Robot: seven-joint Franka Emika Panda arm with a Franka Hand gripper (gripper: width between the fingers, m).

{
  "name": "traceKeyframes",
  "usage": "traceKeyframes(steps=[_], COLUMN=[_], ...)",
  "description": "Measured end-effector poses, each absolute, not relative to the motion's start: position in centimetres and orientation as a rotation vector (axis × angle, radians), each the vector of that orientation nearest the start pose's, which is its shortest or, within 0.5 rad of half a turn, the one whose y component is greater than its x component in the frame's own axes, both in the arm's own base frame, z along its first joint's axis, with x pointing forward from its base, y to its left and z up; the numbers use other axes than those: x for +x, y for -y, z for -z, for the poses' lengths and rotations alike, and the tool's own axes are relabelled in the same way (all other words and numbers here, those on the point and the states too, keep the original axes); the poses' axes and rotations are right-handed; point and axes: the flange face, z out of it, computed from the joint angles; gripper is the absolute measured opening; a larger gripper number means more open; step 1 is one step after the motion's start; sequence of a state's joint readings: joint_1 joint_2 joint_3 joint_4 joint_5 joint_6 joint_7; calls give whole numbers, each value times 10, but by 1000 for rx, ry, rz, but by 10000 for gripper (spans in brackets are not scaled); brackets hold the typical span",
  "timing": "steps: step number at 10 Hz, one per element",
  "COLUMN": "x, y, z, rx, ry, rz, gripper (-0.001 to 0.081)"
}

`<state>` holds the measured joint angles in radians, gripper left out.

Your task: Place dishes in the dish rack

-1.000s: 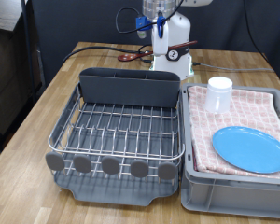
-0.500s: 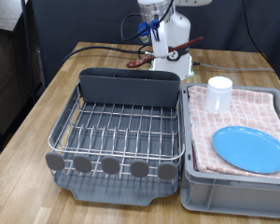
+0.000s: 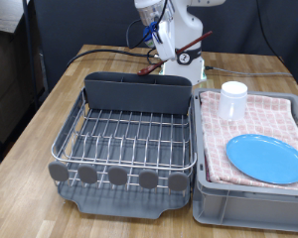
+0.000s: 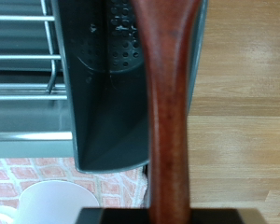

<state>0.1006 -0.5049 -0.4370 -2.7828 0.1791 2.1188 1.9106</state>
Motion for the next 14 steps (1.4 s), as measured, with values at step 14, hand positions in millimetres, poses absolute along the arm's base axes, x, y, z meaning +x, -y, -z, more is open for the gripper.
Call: traceKeyframes(steps=[14], x=[332], y=[113], z=[-282], rx=[-1231], ry=[-2735], rz=[-509], gripper=[85])
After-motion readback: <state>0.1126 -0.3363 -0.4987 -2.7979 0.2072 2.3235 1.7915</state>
